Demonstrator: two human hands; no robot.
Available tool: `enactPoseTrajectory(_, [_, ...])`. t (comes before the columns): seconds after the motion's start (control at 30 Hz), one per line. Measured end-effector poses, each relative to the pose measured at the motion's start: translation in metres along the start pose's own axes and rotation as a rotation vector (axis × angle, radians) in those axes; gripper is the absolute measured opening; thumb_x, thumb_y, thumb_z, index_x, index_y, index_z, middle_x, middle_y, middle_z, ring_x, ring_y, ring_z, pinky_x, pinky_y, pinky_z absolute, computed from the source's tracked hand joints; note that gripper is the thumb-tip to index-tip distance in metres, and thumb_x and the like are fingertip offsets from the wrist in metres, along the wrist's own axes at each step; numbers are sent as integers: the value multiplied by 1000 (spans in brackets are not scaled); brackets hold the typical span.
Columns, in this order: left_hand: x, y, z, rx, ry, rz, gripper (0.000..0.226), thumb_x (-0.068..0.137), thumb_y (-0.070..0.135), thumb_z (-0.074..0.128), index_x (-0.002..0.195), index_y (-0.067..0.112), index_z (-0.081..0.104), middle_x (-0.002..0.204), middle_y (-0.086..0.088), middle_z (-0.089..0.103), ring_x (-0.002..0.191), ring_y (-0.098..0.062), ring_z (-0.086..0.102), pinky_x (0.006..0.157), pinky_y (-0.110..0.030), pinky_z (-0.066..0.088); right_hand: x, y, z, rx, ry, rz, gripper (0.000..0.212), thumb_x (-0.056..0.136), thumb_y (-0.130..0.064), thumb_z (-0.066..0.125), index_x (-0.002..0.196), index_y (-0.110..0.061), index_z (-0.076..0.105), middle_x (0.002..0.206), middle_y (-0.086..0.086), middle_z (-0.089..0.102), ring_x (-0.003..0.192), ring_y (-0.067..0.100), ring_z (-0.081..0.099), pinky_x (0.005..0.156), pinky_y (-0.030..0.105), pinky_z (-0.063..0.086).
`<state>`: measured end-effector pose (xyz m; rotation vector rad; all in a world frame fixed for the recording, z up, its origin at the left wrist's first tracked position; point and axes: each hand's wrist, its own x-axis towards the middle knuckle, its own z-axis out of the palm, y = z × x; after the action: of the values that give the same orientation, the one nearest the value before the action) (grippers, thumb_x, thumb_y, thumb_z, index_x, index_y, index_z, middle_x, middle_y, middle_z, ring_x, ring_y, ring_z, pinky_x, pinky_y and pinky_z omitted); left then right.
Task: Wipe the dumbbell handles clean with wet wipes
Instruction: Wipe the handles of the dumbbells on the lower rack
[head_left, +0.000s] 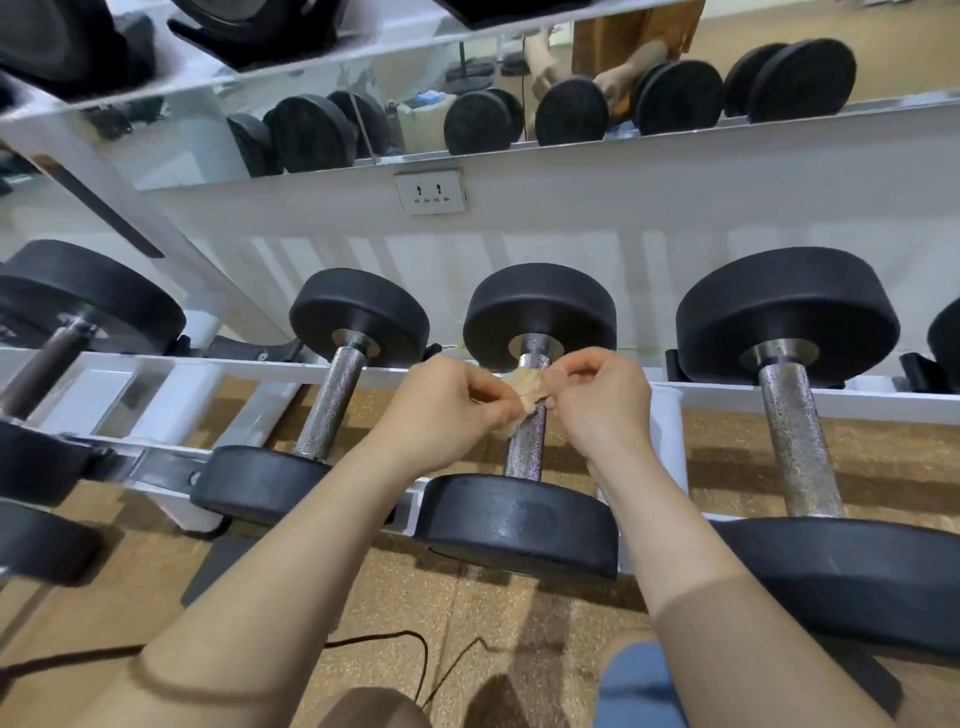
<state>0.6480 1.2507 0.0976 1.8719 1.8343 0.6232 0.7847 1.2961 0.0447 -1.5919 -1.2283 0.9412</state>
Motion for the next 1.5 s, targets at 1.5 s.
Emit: enactPoseTrajectory(1.5, [-40, -10, 25, -452, 6, -302, 18, 64, 33, 54, 72, 33, 70, 67, 12, 62, 75, -17, 56, 78, -37, 44, -37, -15, -43, -358, -572, -8, 10, 70, -19, 78, 62, -18, 72, 60, -8, 66, 61, 9, 60, 60, 25, 50])
